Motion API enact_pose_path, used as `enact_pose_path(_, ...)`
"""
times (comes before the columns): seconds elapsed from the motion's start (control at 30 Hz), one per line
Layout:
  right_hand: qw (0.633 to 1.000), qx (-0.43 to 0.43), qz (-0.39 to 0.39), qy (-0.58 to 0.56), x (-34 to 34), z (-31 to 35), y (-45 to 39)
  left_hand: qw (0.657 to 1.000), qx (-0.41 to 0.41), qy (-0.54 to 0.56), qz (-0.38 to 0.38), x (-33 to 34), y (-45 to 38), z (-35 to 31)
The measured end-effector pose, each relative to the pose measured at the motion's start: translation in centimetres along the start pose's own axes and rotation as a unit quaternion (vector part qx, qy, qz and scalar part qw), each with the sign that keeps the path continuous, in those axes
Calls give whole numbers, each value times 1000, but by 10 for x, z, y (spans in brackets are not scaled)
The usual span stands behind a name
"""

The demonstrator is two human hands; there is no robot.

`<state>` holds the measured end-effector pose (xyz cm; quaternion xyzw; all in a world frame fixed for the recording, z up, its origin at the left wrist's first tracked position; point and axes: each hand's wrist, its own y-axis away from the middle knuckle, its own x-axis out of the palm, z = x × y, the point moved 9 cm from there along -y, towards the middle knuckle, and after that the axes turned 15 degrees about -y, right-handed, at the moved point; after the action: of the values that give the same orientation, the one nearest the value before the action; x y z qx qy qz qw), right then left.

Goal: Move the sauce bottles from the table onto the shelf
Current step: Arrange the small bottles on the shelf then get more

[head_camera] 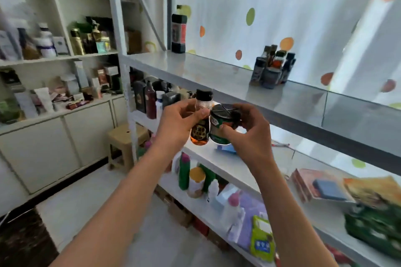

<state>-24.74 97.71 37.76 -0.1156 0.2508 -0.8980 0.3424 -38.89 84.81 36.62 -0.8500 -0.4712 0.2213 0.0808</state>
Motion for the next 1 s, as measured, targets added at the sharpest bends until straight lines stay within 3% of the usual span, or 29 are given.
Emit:
enact_pose_path(0.3, 988, -44, -120, 87, -50, -13, -109, 992, 87, 46, 77, 78, -142, -32)
enact_pose_path(0.53, 962, -8, -197, 187, -79, -50, -179, 986, 109, 38, 122, 144, -231, -28)
enact_pose_path(0.7, 946, 24, -230, 227, -95, -77, -208, 985, 125, 15, 121, 181, -266, -20)
enact_pose_path(1.0, 936, 53, -234, 258, -117, -120, -236, 985, 147, -79, 49, 215, -285, -12)
